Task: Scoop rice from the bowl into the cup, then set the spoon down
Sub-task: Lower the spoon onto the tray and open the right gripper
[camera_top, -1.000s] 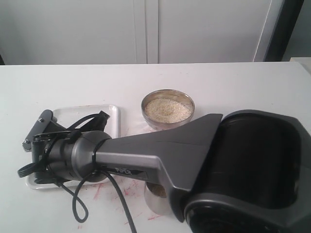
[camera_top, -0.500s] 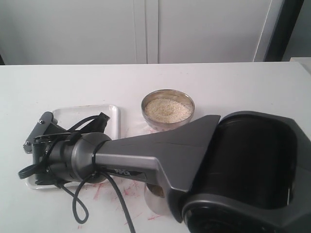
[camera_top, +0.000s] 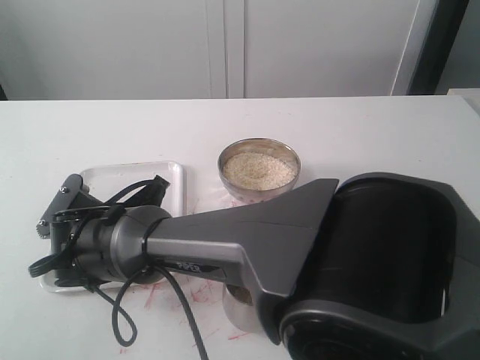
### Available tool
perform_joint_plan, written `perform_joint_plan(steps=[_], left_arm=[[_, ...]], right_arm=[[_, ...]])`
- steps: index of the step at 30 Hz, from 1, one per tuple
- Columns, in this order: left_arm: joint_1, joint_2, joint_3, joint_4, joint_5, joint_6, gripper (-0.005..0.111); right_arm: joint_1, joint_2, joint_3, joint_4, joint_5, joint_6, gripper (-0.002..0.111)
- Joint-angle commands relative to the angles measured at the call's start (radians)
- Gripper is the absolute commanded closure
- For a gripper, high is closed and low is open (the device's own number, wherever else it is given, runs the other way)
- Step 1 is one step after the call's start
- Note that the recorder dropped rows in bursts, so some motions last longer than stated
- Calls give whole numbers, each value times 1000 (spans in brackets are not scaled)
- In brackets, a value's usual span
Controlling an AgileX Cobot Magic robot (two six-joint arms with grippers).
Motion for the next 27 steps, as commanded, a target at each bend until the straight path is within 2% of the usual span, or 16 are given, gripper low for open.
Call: perform_joint_plan(steps=[1,10,27], left_arm=[[-2,-3,9,0,33,-6,92],[-2,-3,9,0,33,-6,92],[-2,-3,9,0,33,-6,92]], right_arm=[[-6,-1,-2,23,-3,-10,107],[-6,-1,-2,54,-45,-10,93],[-6,-26,-4,159,-106,-2,93]])
